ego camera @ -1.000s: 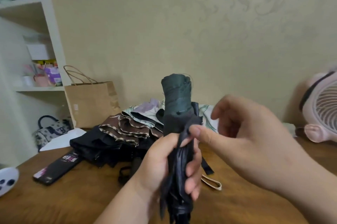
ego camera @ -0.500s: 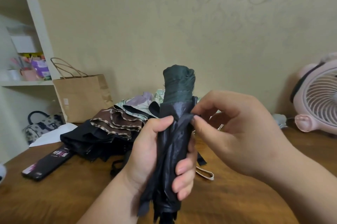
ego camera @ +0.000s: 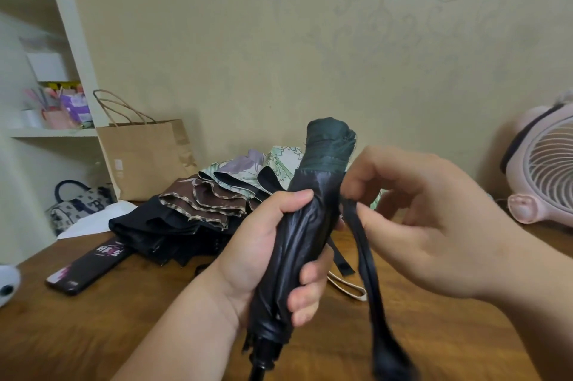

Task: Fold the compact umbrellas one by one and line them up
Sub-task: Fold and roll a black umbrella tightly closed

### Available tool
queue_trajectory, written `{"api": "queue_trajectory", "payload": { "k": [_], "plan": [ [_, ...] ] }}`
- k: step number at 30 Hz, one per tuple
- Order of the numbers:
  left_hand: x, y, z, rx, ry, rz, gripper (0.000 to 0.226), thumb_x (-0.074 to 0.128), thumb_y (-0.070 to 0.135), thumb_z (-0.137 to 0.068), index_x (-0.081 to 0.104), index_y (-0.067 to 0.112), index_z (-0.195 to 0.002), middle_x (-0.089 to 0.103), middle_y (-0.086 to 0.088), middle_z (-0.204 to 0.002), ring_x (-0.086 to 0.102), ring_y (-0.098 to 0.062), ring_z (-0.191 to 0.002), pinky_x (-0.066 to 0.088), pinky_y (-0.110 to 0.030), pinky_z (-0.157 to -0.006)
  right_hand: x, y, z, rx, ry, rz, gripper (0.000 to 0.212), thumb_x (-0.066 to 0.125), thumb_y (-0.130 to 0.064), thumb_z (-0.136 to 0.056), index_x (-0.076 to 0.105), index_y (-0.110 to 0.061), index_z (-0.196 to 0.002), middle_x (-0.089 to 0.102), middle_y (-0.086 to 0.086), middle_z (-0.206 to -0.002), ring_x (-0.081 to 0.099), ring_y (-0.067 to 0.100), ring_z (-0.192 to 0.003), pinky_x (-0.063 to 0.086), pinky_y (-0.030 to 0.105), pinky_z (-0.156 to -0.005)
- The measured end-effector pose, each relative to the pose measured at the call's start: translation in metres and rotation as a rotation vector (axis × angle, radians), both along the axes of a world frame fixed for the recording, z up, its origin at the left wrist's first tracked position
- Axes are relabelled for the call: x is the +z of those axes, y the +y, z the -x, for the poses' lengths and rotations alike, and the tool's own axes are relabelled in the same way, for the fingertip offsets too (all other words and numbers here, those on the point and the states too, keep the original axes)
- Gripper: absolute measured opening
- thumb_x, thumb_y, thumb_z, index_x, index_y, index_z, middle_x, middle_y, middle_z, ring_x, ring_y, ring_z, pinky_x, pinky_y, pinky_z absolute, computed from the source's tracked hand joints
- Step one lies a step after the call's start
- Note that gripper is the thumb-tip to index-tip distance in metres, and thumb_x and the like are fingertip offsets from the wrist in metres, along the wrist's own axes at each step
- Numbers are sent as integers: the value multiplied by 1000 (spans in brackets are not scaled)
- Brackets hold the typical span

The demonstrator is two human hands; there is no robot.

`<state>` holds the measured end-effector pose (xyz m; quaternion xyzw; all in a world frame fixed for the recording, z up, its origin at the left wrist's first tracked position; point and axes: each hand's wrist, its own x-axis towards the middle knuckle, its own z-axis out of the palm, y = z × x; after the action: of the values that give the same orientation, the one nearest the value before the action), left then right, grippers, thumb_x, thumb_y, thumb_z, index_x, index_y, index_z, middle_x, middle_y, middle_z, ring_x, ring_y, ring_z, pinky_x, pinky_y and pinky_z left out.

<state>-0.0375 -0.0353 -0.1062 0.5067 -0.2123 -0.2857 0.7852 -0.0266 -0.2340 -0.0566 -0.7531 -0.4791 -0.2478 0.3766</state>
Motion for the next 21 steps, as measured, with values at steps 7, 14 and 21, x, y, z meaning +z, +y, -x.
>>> {"api": "queue_trajectory", "payload": {
  "k": [7, 14, 21],
  "plan": [
    [-7, -12, 0, -60, 112, -117, 51, 56, 59, -92, 71, 12, -83, 51, -3, -54, 55, -14, -39, 50, -24, -41, 2, -6, -6, 105, 229, -3, 17, 56, -4, -75, 43, -6, -64, 69, 12, -83, 64, 33, -65, 52, 47, -55],
    [-32, -37, -1, -145, 290, -228, 55, 72, 55, -78, 58, 5, -96, 44, -11, -55, 50, -22, -34, 45, -25, -39, 19, -27, -8, 274, 659, 140, 20, 73, 1, -77, 55, -7, -79, 64, 27, -70, 63, 29, -53, 53, 36, -48],
    [-35, -58, 5, -162, 332, -274, 37, 61, 29, -73, 54, -4, -89, 42, -14, -52, 48, -22, -32, 44, -22, -37, 12, -45, -22, 249, 806, 147, 27, 70, 17, -84, 57, -1, -100, 72, 27, -90, 75, 32, -76, 63, 37, -68]
  ]
}}
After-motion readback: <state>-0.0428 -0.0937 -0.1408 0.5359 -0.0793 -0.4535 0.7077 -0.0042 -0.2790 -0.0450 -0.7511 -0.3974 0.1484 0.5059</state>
